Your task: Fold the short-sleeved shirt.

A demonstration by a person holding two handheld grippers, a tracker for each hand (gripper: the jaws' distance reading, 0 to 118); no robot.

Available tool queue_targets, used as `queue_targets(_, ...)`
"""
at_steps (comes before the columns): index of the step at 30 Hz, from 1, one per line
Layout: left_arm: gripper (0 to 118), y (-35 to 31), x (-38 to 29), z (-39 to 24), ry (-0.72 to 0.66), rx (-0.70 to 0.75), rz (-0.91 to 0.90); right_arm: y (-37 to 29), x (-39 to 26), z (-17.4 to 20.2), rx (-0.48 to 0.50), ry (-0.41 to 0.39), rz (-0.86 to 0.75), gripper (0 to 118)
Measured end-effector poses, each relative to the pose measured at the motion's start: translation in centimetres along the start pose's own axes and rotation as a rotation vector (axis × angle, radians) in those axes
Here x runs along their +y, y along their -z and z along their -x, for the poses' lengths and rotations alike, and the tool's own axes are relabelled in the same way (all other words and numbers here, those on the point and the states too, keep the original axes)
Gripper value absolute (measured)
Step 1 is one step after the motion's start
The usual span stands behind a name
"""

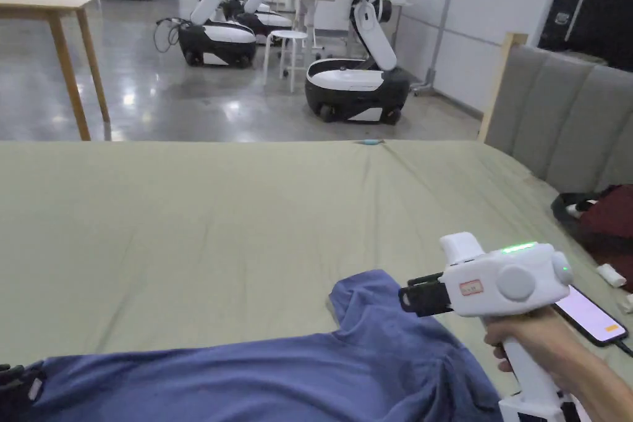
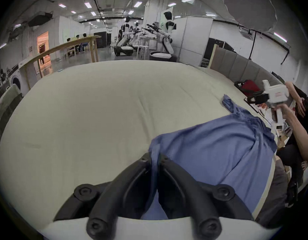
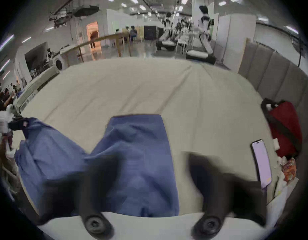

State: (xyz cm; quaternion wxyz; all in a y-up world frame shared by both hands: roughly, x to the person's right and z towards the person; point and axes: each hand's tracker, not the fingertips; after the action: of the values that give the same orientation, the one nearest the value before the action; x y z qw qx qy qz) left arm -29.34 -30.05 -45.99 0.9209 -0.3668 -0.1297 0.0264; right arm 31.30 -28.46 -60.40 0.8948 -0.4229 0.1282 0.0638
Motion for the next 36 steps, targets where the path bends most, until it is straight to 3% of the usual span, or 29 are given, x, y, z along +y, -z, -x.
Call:
queue_targets(1,4,-0.4,0.0,-0.6,-0.003,-0.003,0.000,1.5,0.2,-0.2,0.006,-0.013,0.061,118)
queue_targets(2,4,-0.6,-0.1,-0.8,-0.008,-0.001,-0.002,2.2,0.4,-0.3,0.017,-0.025,0.013,117)
queue_targets(4,4,-0.9,-0.2,-0.8,-0.011,0.004,0.000,3.7,0.2,0.0,-0.059,-0.051,0.104,113)
queue_targets(7,4,-1.3,-0.1,-1.1,-0.023,0.008,0.001,4.9,-0.6,0.2,-0.069,-0.083,0.164,111)
queue_targets(8,4,-1.4,-0.2,-1.1,-0.029,0.004,0.002,5.1,-1.0,0.3,-0.076,-0.098,0.201,105)
queue_targets(11,4,-1.7,-0.1,-1.7,-0.021,0.006,0.002,4.5,-1.9,1.0,-0.050,-0.064,0.181,68)
queue_targets(12,4,-1.7,-0.1,-1.9,-0.018,0.005,0.001,4.1,-1.9,1.2,-0.049,-0.064,0.190,48)
queue_targets(13,4,-1.7,0.0,-1.9,-0.014,0.004,0.001,3.7,-2.0,1.7,-0.070,-0.073,0.177,0)
queue_targets(14,4,-1.7,0.0,-2.1,-0.013,0.003,0.001,3.4,-2.1,2.2,-0.115,-0.107,0.147,0)
queue_targets(18,4,-1.5,0.1,-2.4,-0.007,0.010,-0.002,3.2,-2.3,3.9,-0.134,-0.191,0.142,0)
queue_targets(22,4,-2.2,0.3,-2.2,-0.001,0.030,-0.023,-0.6,-1.6,3.6,-0.066,-0.111,0.001,0)
queue_targets(29,4,-9.0,-1.6,-3.4,-0.027,-0.015,-0.117,-13.9,-5.1,7.2,-0.036,-0.231,-0.243,0)
queue_targets(36,4,-14.9,-8.7,-3.3,-0.111,-0.017,-0.146,-22.1,-14.2,7.7,0.040,-0.250,-0.293,1)
